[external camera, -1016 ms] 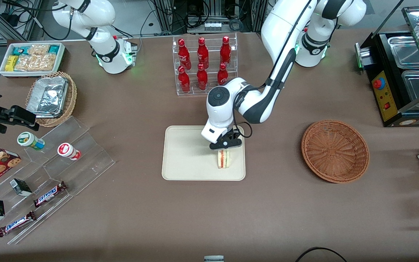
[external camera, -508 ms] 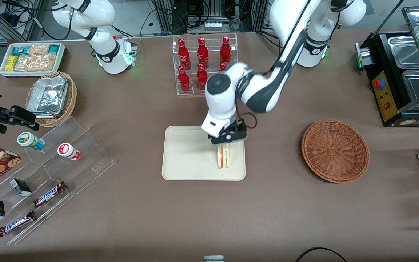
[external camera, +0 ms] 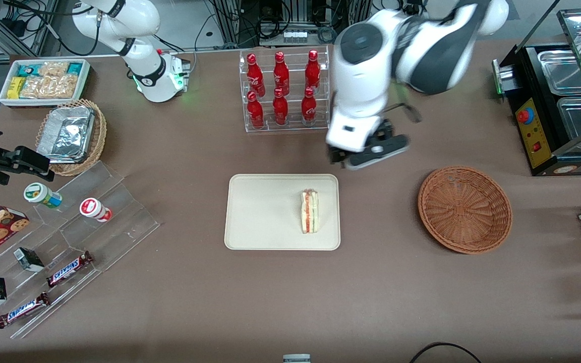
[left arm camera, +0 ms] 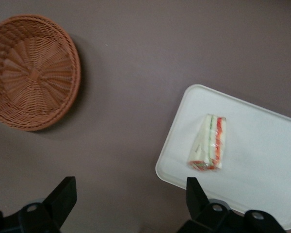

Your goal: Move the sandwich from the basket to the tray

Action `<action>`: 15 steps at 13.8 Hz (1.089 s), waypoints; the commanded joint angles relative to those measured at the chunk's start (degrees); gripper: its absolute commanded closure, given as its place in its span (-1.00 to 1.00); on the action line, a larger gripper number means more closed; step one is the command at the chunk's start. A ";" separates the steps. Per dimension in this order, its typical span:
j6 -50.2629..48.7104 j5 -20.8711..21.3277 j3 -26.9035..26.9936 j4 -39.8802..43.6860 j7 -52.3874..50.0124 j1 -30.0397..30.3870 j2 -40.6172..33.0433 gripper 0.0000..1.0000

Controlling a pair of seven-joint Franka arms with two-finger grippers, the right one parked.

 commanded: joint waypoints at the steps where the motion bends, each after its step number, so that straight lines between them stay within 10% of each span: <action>1: -2.25 -0.20 0.06 -1.87 5.01 4.81 -3.68 -1.00; 15: -10.78 -6.08 -0.02 -8.02 42.10 30.91 -19.77 -1.00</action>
